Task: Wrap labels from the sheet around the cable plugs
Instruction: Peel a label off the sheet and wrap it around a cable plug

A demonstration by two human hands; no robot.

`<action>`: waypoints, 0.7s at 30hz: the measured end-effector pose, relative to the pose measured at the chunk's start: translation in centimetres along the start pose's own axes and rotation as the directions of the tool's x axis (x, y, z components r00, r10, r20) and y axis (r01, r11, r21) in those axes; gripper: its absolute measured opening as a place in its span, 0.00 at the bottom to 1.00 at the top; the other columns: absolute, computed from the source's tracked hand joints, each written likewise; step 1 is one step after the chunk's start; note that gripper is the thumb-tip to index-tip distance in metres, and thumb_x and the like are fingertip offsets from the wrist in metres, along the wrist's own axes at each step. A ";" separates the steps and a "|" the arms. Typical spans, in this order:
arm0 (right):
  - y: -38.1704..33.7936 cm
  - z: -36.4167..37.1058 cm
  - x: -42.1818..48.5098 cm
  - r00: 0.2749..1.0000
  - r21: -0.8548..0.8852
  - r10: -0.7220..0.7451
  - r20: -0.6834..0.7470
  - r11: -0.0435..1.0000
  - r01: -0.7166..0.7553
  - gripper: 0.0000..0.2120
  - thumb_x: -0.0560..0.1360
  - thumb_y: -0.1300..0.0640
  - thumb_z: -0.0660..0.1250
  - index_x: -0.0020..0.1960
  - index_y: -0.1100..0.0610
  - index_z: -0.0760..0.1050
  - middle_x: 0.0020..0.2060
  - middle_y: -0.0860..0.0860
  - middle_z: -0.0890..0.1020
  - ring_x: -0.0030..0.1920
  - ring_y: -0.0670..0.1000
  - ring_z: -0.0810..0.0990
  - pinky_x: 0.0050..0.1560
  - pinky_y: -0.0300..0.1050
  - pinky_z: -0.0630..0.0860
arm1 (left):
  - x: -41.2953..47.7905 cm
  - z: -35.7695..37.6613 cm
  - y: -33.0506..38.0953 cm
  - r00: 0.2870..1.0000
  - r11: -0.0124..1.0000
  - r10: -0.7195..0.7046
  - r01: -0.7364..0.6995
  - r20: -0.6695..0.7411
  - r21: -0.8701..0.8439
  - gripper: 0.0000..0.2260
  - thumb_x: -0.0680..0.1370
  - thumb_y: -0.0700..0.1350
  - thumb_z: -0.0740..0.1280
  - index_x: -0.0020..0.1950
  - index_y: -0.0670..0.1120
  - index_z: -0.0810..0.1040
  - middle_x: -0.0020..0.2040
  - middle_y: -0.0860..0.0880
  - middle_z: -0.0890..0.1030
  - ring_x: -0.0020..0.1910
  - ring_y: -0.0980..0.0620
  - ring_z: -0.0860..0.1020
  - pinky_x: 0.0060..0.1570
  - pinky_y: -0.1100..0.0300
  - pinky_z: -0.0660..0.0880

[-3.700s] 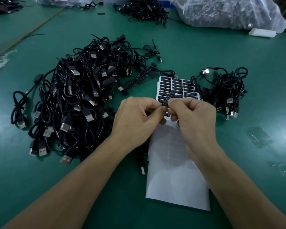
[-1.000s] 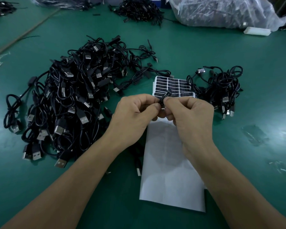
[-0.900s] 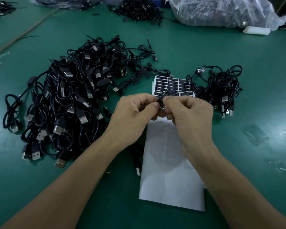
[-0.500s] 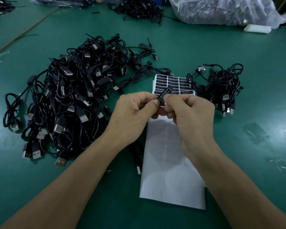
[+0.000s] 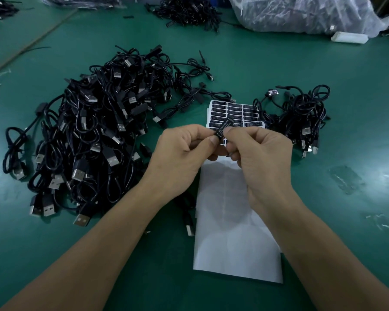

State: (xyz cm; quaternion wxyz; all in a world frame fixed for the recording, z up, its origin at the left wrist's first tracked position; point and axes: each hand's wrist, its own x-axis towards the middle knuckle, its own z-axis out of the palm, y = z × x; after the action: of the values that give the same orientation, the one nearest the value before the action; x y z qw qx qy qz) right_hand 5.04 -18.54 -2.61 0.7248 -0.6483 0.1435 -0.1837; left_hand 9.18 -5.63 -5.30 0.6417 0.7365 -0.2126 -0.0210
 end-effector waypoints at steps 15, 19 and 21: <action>0.0 -0.2 0.0 1.000 -0.020 0.002 0.003 1.000 -0.002 0.12 0.73 0.65 0.72 0.31 0.58 0.78 0.22 0.46 0.76 0.23 0.39 0.77 0.28 0.29 0.71 | -0.1 0.0 0.0 1.000 1.000 -0.011 0.011 -0.002 0.011 0.06 0.81 0.36 0.67 0.48 0.43 0.83 0.41 0.46 0.87 0.40 0.52 0.84 0.46 0.59 0.81; -0.1 -0.1 0.0 1.000 0.006 0.017 0.004 1.000 -0.017 0.12 0.73 0.65 0.72 0.32 0.60 0.78 0.22 0.46 0.76 0.23 0.40 0.77 0.27 0.29 0.70 | -0.1 0.0 0.0 1.000 1.000 -0.027 0.027 -0.004 -0.006 0.06 0.81 0.36 0.67 0.49 0.41 0.84 0.42 0.47 0.87 0.41 0.51 0.84 0.47 0.59 0.81; -0.1 -0.1 0.0 1.000 0.026 0.026 0.004 0.999 -0.026 0.11 0.74 0.66 0.72 0.33 0.61 0.78 0.22 0.47 0.76 0.23 0.40 0.76 0.26 0.29 0.70 | 0.0 0.0 -0.1 1.000 0.999 -0.031 0.031 -0.004 -0.008 0.06 0.81 0.36 0.66 0.50 0.39 0.84 0.42 0.47 0.87 0.42 0.48 0.85 0.48 0.58 0.82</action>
State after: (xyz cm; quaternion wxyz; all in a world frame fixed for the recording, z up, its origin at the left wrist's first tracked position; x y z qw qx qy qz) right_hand 5.02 -18.64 -2.48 0.7357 -0.6374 0.1482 -0.1749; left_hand 9.16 -5.63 -5.38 0.6447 0.7372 -0.2000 -0.0303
